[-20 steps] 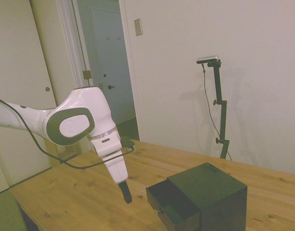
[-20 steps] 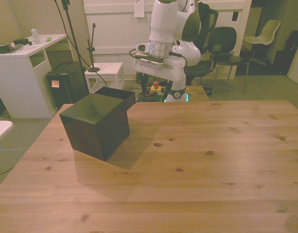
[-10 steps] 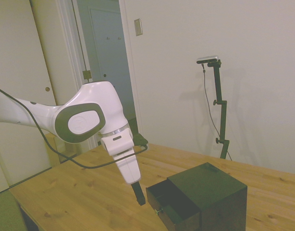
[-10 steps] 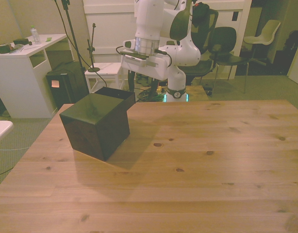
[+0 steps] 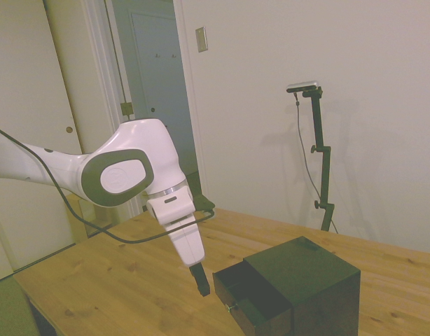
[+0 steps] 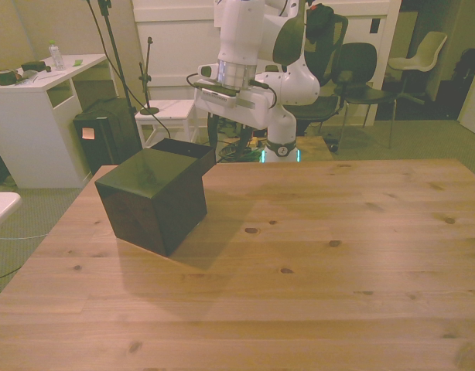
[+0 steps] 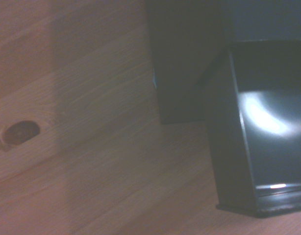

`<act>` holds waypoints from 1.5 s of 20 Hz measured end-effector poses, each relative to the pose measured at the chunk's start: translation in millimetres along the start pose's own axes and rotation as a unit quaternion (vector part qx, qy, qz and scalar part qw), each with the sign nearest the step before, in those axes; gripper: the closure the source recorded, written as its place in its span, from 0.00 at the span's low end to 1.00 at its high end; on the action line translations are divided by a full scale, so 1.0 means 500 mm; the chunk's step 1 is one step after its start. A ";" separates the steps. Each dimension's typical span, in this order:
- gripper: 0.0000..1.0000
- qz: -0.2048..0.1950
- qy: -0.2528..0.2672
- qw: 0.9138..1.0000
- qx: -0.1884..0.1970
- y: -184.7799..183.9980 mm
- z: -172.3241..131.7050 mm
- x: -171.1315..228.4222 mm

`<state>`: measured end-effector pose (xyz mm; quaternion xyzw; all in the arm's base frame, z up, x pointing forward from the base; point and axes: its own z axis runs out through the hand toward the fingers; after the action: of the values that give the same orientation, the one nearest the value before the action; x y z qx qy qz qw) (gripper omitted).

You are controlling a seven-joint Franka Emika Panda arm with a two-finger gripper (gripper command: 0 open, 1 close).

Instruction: Close the top drawer

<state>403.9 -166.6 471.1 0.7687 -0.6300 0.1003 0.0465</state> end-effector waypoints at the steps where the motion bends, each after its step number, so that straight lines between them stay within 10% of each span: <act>1: 1.00 0.001 0.000 1.000 -0.002 0.003 -0.002 0.001; 30: 1.00 0.039 0.008 0.999 -0.013 -0.047 -0.008 0.133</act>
<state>438.8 -225.1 490.6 0.7418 -0.6606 0.1003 0.0575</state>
